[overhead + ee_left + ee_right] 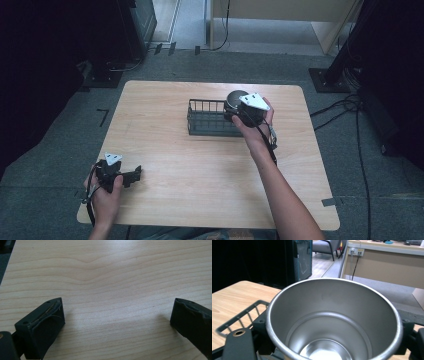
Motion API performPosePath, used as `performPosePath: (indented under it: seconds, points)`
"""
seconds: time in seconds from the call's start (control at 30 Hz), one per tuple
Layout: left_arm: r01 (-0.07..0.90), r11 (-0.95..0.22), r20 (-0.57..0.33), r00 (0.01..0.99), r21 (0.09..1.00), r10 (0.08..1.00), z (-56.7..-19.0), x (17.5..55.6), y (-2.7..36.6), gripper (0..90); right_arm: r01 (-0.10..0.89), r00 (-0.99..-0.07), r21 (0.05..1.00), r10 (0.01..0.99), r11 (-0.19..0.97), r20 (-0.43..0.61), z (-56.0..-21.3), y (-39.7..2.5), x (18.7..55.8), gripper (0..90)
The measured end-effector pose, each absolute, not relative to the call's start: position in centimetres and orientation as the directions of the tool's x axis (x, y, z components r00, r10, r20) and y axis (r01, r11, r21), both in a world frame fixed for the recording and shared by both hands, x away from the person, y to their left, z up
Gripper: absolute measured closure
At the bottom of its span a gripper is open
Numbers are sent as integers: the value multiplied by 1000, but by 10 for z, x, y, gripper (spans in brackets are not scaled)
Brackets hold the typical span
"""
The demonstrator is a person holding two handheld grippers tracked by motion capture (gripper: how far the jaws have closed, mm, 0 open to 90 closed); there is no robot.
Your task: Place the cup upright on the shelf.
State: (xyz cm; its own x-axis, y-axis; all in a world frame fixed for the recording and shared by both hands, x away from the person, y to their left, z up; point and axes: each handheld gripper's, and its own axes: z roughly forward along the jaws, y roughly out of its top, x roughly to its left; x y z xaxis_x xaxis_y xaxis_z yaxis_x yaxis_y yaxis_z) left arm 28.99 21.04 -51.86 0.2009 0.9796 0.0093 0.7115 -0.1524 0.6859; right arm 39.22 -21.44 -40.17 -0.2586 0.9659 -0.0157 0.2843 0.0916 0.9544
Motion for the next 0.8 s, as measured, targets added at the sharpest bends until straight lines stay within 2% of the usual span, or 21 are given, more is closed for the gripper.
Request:
performPosePath:
  seconds: [0.33,0.8]
  points:
    - [712,-152,9,201,686,980,-519,290,210,0,329,-223,939,975,99,-24,-412,-220,412,174]
    - [711,-152,9,201,686,980,-519,290,210,0,364,-229,926,973,101,-16,-421,-219,427,173]
